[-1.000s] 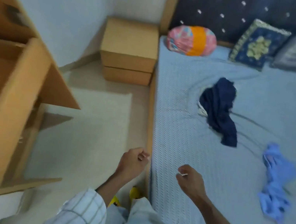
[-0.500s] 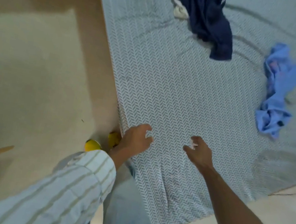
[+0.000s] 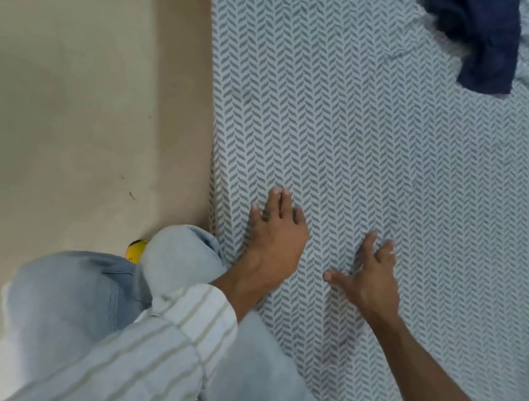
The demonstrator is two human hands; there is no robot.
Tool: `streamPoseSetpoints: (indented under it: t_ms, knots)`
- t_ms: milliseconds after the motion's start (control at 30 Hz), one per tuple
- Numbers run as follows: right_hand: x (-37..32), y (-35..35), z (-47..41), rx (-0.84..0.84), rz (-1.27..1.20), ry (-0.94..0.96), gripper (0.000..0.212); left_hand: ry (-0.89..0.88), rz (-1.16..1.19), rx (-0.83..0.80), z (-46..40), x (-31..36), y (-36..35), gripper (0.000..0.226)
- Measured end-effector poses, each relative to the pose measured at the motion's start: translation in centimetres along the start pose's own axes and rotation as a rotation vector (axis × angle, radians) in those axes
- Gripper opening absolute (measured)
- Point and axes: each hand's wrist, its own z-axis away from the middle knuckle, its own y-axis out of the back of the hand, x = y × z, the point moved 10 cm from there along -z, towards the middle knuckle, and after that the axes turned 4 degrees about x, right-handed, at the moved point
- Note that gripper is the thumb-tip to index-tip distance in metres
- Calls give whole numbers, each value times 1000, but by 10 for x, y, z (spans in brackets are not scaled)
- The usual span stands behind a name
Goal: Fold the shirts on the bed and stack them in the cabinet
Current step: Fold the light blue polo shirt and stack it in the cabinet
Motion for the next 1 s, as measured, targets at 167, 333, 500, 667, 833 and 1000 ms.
streamPoseSetpoints:
  t_ms: [167,333,500,667,833,1000]
  knots:
    - [6,-1,-9,32,128,88,144,99,-12,23,0,18,3,75]
    - [4,7,-7,82,176,176,135,250,55,105,6,28,-1,76]
    - [22,25,2,144,153,429,89,256,170,214,20,86,-16,37]
    - [126,93,-24,266,-201,449,54,73,270,269,-2,173,-20,38]
    - [280,171,-63,622,-326,140,51,-86,269,171,-28,261,-22,49]
    - [374,216,-108,678,-100,-188,80,-230,282,183,-40,314,-23,41]
